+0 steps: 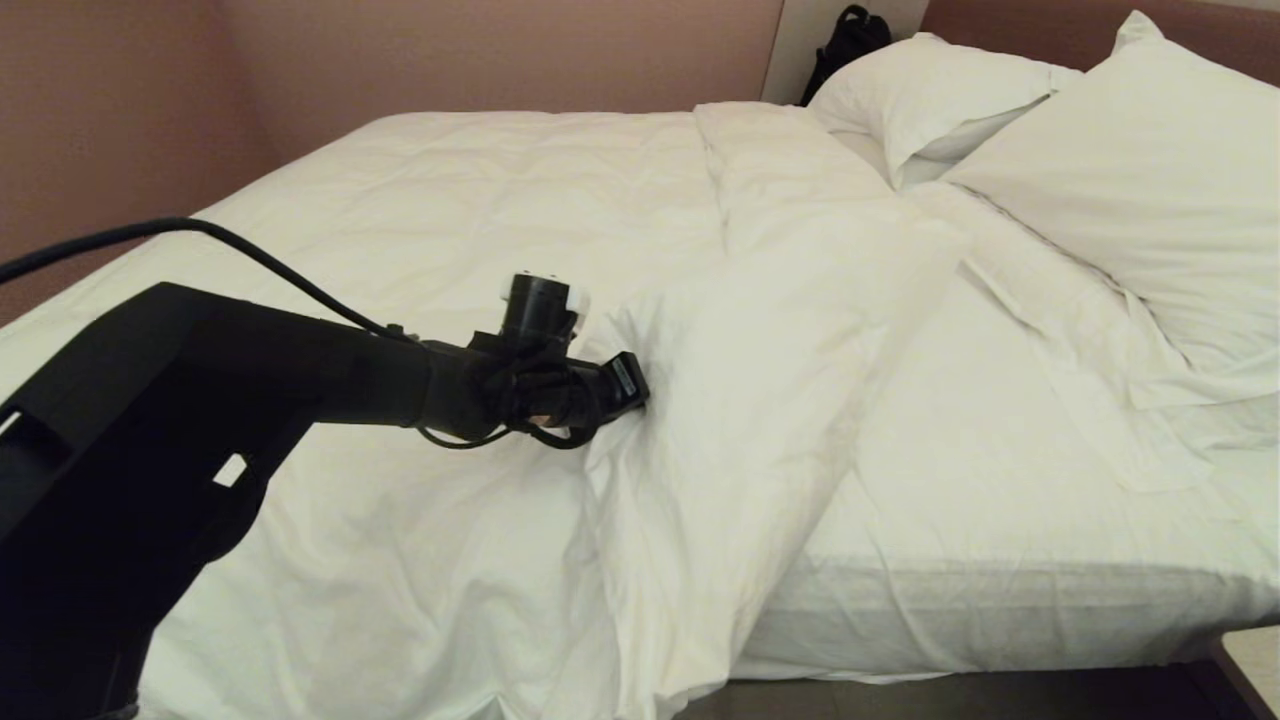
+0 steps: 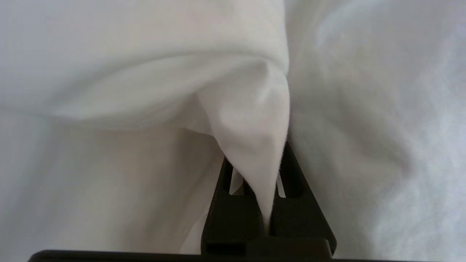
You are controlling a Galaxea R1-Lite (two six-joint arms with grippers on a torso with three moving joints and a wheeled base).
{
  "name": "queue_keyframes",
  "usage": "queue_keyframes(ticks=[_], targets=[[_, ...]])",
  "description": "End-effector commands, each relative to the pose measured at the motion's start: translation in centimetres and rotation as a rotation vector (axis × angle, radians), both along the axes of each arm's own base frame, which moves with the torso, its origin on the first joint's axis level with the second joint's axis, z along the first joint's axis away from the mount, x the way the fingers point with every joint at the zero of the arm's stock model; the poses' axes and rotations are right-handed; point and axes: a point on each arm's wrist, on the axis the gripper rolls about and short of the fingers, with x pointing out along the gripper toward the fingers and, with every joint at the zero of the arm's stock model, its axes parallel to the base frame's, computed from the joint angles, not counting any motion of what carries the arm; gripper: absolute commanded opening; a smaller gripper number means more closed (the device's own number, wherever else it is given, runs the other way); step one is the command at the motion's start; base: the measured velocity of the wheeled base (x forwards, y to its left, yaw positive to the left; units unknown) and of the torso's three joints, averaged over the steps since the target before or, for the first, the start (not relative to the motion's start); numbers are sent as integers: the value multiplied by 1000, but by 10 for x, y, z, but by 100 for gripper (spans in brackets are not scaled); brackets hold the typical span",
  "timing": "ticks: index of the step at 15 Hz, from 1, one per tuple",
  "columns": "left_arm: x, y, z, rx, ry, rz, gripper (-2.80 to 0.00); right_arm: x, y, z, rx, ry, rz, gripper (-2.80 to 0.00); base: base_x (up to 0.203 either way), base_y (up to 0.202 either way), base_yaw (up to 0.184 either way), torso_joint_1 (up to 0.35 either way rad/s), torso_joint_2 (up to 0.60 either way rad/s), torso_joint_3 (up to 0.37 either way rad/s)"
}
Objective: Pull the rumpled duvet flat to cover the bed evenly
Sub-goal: Flatten the corners of the folded blanket
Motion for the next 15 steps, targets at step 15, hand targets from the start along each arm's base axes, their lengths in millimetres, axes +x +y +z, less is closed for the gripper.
queue_keyframes(ticks=[15], targets=[[-137, -48, 57, -49, -95, -291, -280, 0, 0, 0, -1, 1, 1, -280, 0, 0, 0, 0, 0, 0]])
